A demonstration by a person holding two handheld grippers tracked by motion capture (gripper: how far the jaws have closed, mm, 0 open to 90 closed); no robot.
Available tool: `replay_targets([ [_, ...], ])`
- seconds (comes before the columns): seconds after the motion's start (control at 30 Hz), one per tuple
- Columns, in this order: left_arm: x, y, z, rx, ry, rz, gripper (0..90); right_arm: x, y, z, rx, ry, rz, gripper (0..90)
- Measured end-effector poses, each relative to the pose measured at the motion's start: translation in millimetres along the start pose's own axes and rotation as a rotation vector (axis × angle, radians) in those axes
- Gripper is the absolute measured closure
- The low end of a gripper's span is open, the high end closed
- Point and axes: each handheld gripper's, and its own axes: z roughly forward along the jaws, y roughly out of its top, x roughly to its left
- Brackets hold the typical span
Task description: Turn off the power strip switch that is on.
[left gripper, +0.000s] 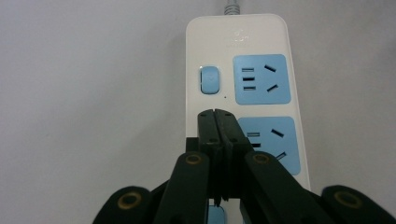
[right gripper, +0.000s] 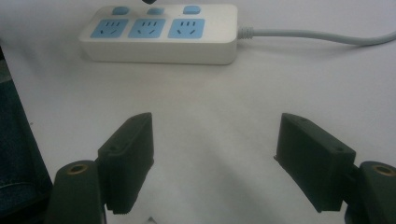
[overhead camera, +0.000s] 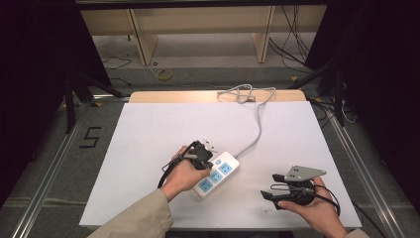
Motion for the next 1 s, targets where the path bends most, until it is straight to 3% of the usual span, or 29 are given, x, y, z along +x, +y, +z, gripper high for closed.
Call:
replay_targets([
  [0.37, -0.2, 0.6, 1.6, 0.007, -0.001, 0.006, 89.6, -3.4, 6.2, 11.1, 0.0, 0.002, -0.01, 28.1],
  [0.67, -1.2, 1.1, 3.2, 0.022, 0.0, 0.01, 89.6, -4.4, 7.4, 13.3, 0.004, 0.004, -0.011, 28.1],
  [0.77, -0.6, 1.1, 4.4, 0.037, 0.01, 0.029, 89.6, -4.3, 7.4, 13.5, 0.005, 0.006, -0.011, 28.1],
  [1.0, 0.8, 1.0, 6.9, 0.047, 0.014, 0.023, 89.6, -4.2, 7.2, 13.7, 0.009, 0.008, -0.012, 28.1],
])
